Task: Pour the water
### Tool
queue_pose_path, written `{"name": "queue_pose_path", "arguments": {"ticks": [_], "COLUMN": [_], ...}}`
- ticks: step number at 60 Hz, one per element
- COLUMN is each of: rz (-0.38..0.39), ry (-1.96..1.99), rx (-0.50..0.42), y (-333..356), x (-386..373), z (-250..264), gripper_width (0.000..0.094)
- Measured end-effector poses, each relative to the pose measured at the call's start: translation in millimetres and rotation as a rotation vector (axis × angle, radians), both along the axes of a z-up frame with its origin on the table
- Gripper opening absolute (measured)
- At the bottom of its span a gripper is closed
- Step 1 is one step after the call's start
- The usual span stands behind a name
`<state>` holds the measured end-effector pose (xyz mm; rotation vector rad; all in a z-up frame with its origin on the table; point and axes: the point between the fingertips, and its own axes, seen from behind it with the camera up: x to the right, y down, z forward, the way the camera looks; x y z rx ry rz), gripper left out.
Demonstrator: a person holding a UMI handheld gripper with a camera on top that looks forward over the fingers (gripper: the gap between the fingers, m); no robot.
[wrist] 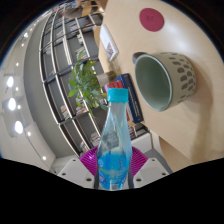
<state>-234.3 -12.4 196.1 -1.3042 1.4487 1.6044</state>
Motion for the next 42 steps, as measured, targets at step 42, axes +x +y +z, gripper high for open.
{"name": "queue_pose_path", "arguments": {"ticks": [42], "rz": [0.096], "ry": [-0.338], "rx": [0.07], "y": [1], "x": [33], "z": [44], "gripper_width": [0.039]}}
